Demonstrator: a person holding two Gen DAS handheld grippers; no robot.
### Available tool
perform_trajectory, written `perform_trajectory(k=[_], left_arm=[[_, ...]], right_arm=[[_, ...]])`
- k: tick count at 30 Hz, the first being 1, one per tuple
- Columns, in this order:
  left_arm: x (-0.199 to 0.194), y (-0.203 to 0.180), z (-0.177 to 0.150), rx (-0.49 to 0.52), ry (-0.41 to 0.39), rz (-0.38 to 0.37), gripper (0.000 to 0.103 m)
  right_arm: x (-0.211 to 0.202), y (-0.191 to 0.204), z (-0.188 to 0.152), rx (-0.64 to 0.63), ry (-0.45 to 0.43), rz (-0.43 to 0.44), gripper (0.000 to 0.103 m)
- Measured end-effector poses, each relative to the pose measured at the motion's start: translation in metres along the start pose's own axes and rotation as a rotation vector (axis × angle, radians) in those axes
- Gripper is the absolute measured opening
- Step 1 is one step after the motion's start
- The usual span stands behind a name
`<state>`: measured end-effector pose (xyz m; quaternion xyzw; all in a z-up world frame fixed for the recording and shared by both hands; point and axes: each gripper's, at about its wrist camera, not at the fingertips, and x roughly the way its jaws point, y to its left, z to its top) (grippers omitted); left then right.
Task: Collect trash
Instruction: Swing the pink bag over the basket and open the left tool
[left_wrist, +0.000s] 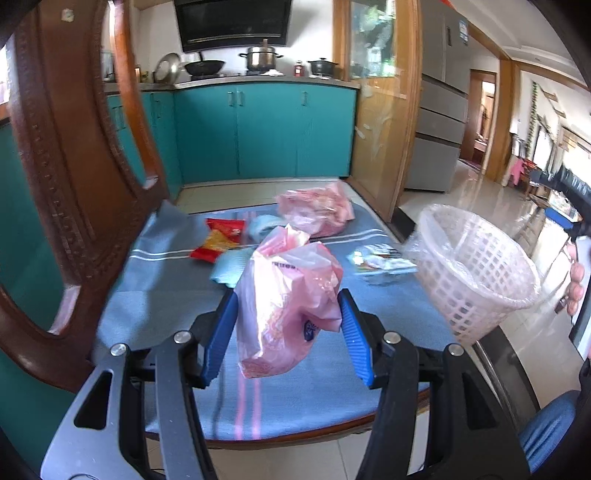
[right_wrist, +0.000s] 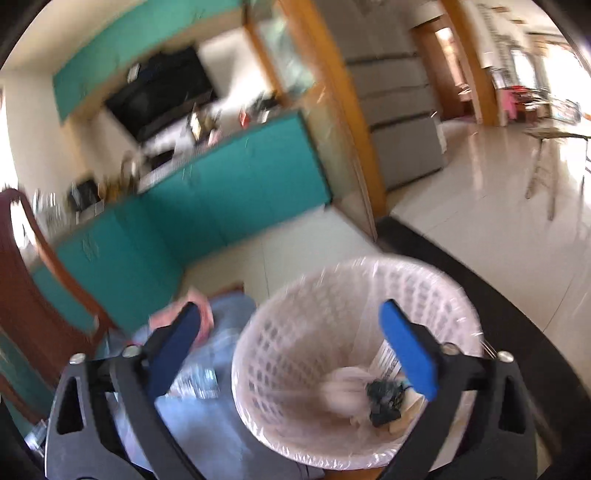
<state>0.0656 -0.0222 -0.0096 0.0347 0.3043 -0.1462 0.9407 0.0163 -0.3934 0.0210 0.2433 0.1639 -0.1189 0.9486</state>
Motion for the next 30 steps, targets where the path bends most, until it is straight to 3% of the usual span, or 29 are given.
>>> perform_trajectory(k=[5,11,14,15,17,19,22,25,30], left_arm=[[0.011,-0.036,0.001,0.011,0.034,-0.1,0.056],[0.041,-0.145,0.043,0.12,0.016,-0.268,0.057],[0.076,-0.203,0.073,0.098,0.058,-0.393,0.07],[0.084,-0.212,0.076,0.097,0.067,-0.399,0.082],[0.097,-0.221,0.077,0.099,0.097,-0.362,0.085],[0.095,-0.208,0.07,0.074,0.119,-0.332,0.088],[0.071,-0.174,0.062,0.073,0.07,-0.308,0.092],[0.036,-0.116,0.051,0.092,0.006,-0.191,0.095],[-0.012,-0.025,0.032,0.008,-0.06,-0.032,0.097]], right_arm=[[-0.009,-0.014,0.007,0.048,-0.048,-0.004,0.099],[-0.022,-0.04,0.015,0.155,-0.13,-0.047,0.099],[-0.026,-0.049,0.018,0.211,-0.15,-0.061,0.099],[-0.026,-0.051,0.018,0.22,-0.148,-0.062,0.099],[-0.023,-0.05,0.017,0.22,-0.127,-0.056,0.099],[-0.022,-0.045,0.016,0.204,-0.113,-0.047,0.099],[-0.019,-0.034,0.015,0.16,-0.097,-0.028,0.099],[-0.013,-0.018,0.01,0.096,-0.059,-0.004,0.099],[-0.007,0.028,-0.008,-0.06,0.004,0.034,0.099]])
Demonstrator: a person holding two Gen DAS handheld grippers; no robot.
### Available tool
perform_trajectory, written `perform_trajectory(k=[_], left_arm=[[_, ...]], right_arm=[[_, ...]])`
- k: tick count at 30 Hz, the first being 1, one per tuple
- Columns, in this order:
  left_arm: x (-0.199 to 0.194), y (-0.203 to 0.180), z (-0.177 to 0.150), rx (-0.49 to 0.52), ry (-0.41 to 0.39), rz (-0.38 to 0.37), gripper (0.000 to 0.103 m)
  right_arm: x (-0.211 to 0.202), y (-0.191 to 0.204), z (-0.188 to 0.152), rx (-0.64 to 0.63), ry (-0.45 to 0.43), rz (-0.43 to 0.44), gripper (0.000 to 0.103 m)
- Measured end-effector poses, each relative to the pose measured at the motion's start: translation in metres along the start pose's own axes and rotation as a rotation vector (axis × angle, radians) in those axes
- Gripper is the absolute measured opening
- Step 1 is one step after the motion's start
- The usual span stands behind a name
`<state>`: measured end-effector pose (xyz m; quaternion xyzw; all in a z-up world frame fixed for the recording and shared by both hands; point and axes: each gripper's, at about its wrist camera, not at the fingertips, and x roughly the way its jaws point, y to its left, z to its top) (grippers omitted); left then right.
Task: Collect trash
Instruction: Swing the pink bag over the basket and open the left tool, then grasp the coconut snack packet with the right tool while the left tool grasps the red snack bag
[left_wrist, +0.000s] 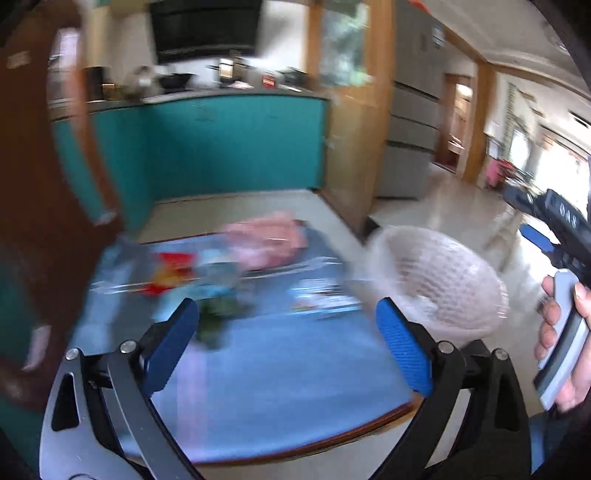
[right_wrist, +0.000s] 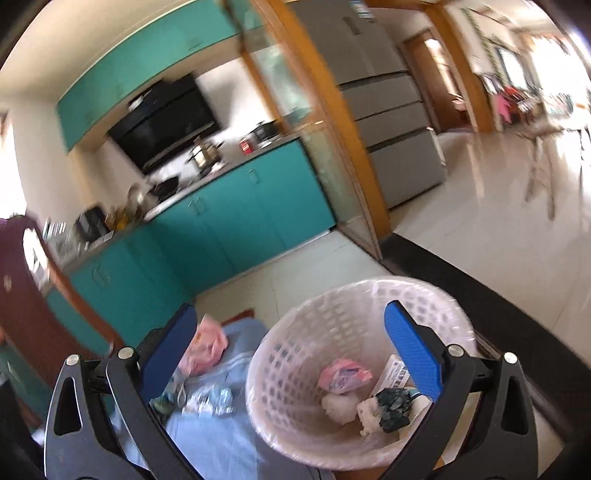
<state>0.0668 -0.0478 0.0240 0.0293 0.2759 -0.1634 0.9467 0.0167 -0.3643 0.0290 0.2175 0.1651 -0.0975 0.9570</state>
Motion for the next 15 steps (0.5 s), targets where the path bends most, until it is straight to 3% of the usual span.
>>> perform_trajectory(k=[4,6,9,15], left_arm=[[-0.023,0.044,-0.013,-0.068,-0.023,0.109,0.098],[-0.026,0.058,-0.021,-0.115,0.007,0.099,0.098],[-0.022,0.062,-0.026,-0.104,0.029,0.099,0.098],[-0.016,0.058,-0.031,-0.103,0.054,0.073,0.098]], right_arm=[[0.005,0.05,-0.028,-0.12,0.089,0.039,0.099],[0.007,0.072,-0.046,-0.175,0.144,0.056,0.099],[0.009,0.097,-0.067,-0.233,0.197,0.093,0.099],[0.012,0.116,-0.08,-0.276,0.217,0.104,0.099]])
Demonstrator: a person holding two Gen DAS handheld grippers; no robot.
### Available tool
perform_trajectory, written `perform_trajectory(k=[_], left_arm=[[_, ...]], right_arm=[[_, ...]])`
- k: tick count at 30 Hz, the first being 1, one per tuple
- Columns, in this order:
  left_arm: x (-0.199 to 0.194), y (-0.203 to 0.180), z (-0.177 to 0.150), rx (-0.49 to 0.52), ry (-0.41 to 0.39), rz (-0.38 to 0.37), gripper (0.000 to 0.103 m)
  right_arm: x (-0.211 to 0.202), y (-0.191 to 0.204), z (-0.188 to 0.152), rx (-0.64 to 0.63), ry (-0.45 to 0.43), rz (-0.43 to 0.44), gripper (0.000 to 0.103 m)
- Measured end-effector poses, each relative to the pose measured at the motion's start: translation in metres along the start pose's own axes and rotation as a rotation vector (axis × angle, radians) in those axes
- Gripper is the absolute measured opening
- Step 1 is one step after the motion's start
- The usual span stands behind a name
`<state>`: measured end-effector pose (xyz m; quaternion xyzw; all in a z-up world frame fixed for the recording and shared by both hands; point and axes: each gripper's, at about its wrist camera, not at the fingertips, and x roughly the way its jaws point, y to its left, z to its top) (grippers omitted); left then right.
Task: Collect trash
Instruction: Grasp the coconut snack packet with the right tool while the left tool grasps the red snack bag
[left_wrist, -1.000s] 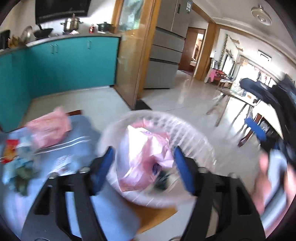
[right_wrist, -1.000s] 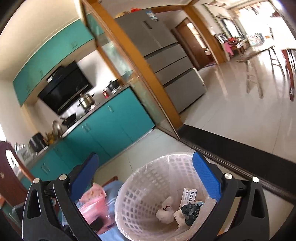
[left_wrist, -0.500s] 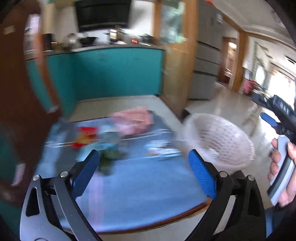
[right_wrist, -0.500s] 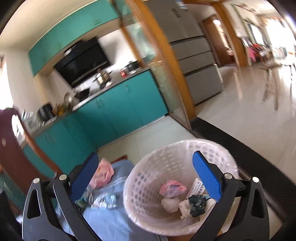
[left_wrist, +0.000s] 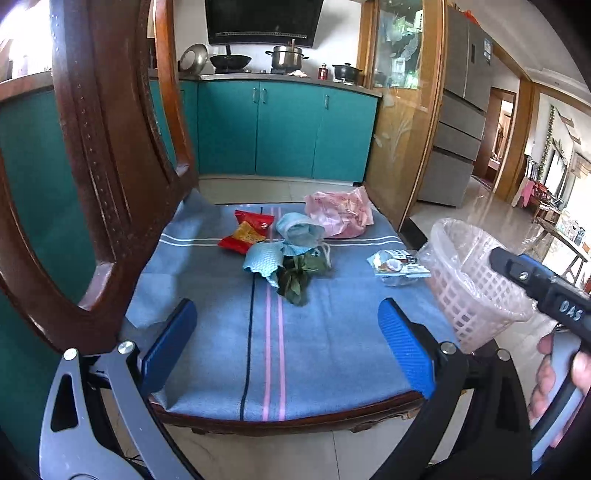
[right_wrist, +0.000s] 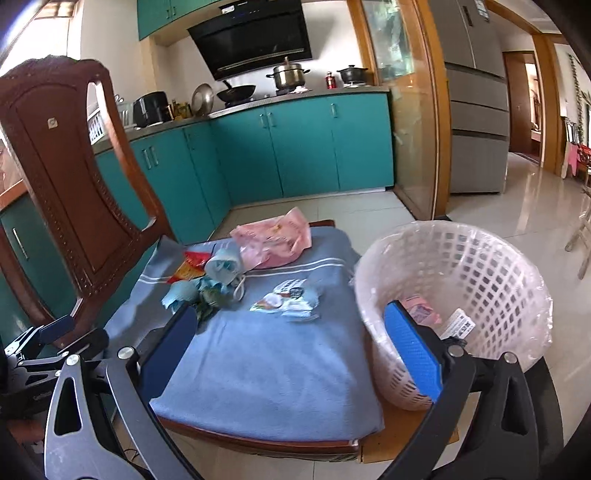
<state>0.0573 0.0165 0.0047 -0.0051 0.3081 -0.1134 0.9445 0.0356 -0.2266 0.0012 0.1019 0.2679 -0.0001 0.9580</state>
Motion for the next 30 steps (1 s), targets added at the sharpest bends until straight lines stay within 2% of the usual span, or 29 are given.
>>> perform_trajectory(k=[30], left_arm=[[0.0018,-0.001,-0.0029,-0.014,0.004,-0.008,0.098]], right_arm=[[0.0073,0.0013,-0.0073,-0.022,0.032,-0.004,0.099]])
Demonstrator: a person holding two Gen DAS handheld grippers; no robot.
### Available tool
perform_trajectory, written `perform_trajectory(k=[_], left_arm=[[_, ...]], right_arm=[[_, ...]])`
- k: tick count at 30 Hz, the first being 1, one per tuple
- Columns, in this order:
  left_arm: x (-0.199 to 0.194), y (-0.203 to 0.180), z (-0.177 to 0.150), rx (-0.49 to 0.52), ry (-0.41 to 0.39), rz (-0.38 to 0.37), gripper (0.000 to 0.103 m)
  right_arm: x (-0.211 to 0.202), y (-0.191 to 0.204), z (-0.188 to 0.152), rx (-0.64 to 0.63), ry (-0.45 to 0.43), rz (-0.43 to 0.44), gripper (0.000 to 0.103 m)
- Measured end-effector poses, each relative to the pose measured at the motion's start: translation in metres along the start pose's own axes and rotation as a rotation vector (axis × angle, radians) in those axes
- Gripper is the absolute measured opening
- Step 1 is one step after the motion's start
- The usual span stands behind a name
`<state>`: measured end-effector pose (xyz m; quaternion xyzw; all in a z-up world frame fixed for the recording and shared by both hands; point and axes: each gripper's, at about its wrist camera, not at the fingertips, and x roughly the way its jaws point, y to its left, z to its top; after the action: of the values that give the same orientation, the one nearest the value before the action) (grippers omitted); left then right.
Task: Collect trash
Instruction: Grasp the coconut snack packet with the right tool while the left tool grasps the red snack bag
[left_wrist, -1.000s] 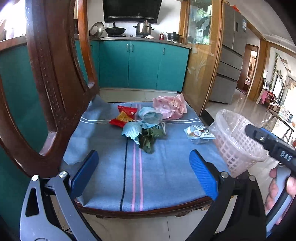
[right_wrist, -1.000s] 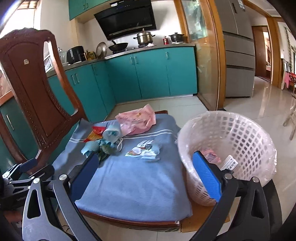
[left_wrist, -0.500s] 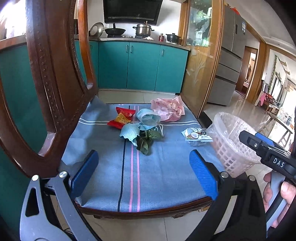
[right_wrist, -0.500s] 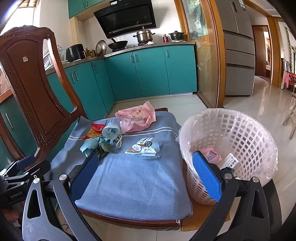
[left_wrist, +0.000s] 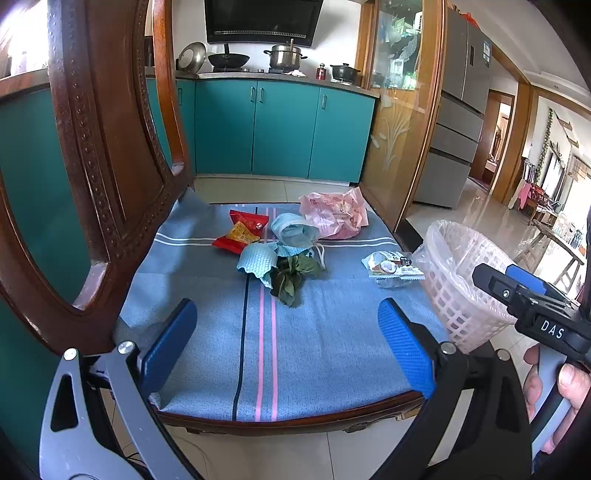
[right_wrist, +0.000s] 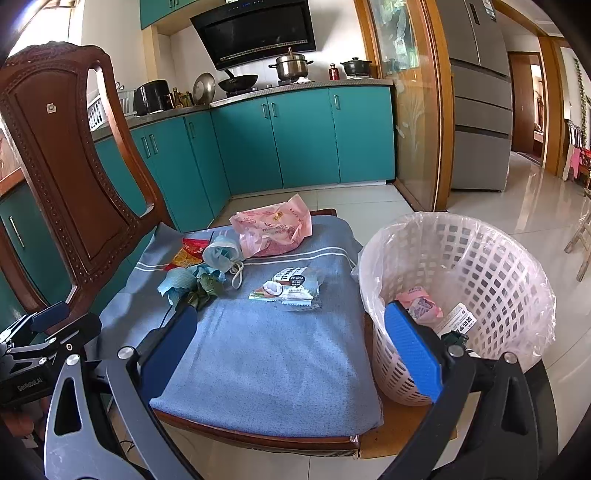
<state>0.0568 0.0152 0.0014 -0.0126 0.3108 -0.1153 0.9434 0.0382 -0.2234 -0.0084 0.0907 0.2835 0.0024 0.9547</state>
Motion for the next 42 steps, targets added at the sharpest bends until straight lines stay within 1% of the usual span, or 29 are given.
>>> perform_trajectory(k=[6,10,14,19,21,23,25,26,27,30,33,36,37,39,41,42], left_arm=[[0.0,0.001,0.0,-0.006,-0.002,0.003,0.098],[0.003,0.005,0.0,-0.024,0.0,0.016,0.098],[0.005,0.011,0.002,-0.043,0.002,0.026,0.098],[0.013,0.022,0.004,-0.056,0.015,0.063,0.098],[0.021,0.027,0.009,-0.055,0.024,0.07,0.098],[0.031,0.03,0.016,-0.042,0.022,0.084,0.098],[0.046,0.034,0.027,-0.033,0.029,0.076,0.098],[0.055,0.036,0.033,-0.034,0.041,0.074,0.098],[0.069,0.04,0.04,-0.035,0.064,0.078,0.098],[0.105,0.045,0.06,-0.012,0.093,0.096,0.098],[0.15,0.049,0.077,0.031,0.168,0.106,0.098],[0.188,0.054,0.09,0.035,0.226,0.097,0.098],[0.195,0.056,0.092,0.036,0.235,0.095,0.097],[0.216,0.059,0.097,0.04,0.268,0.097,0.095],[0.238,0.062,0.098,0.041,0.327,0.092,0.085],[0.246,0.064,0.097,0.039,0.356,0.089,0.071]], right_arm=[[0.005,0.002,0.0,-0.01,0.015,-0.004,0.099],[0.026,0.01,0.003,-0.031,0.049,-0.024,0.099],[0.065,0.024,0.01,-0.075,0.092,-0.066,0.099],[0.114,0.029,0.02,-0.068,0.148,-0.101,0.099],[0.132,0.035,0.019,-0.101,0.168,-0.131,0.099],[0.154,0.038,0.015,-0.133,0.216,-0.165,0.099],[0.169,0.038,0.009,-0.149,0.263,-0.181,0.091],[0.173,0.036,0.006,-0.154,0.28,-0.176,0.083],[0.173,0.036,0.005,-0.159,0.281,-0.172,0.071],[0.168,0.035,0.005,-0.167,0.273,-0.152,0.064],[0.158,0.032,0.008,-0.153,0.26,-0.117,0.062],[0.145,0.026,0.017,-0.125,0.232,-0.075,0.062],[0.141,0.025,0.021,-0.117,0.226,-0.06,0.062],[0.132,0.024,0.026,-0.106,0.214,-0.039,0.062],[0.125,0.023,0.03,-0.106,0.204,-0.024,0.062],[0.123,0.024,0.031,-0.106,0.2,-0.02,0.062]])
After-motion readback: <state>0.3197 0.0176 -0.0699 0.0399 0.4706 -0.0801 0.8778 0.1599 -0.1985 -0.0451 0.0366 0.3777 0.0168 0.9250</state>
